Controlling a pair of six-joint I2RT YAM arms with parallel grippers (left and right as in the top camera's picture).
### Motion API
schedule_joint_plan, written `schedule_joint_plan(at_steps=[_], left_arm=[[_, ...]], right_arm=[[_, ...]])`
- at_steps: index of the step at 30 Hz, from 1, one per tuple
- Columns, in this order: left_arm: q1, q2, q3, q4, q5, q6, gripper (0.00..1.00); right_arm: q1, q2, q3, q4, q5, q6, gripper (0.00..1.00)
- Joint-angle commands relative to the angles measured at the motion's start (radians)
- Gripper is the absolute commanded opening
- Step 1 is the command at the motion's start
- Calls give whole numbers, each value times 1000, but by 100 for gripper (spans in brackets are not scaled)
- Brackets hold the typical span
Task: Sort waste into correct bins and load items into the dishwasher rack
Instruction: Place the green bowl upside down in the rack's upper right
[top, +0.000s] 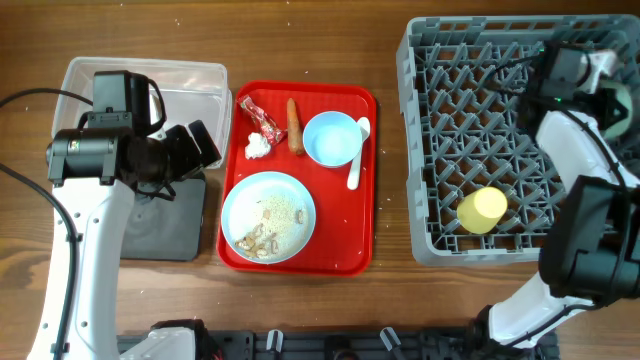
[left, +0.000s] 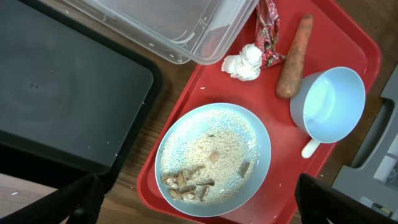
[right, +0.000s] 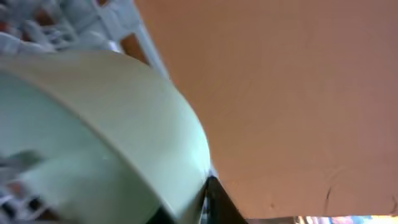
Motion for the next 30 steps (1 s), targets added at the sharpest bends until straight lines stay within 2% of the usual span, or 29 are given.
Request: schedule_joint_plan(at_steps=[1, 3, 9, 12, 14, 15, 20, 22, 25, 27, 28, 30], left_arm=[[3, -14, 6, 1, -9, -2, 100], [3, -14, 6, 1, -9, -2, 100], [3, -14, 6, 1, -9, -2, 100], [3, -14, 6, 1, -9, -2, 100], [3, -14, 6, 1, -9, -2, 100], [3, -14, 6, 1, -9, -2, 100], [3, -14, 6, 1, -9, -2, 100], [3, -14, 6, 1, -9, -2, 100], [3, -14, 6, 1, -9, -2, 100], [3, -14, 6, 1, -9, -2, 100], [3, -14, 6, 1, -9, -2, 100], [3, -14, 6, 1, -9, -2, 100]], right_arm=[[64, 19, 5, -48, -9, 105, 49], [117, -19, 5, -71, 5, 135, 58], [365, -218, 5, -123, 5, 130, 67], [553, -285, 5, -169, -3, 133, 68], [649, -295, 5, -209, -82, 142, 74], [645, -295, 5, -237, -168, 208, 76], [469, -301, 29, -515, -950, 602, 77], [351, -313, 80, -604, -1179, 600, 76], [140, -329, 147, -653, -1385, 517, 75], [-2, -325, 150, -641, -1434, 520, 59], [-77, -320, 150, -634, -1445, 522, 43], [-208, -304, 150, -596, -1449, 523, 33]])
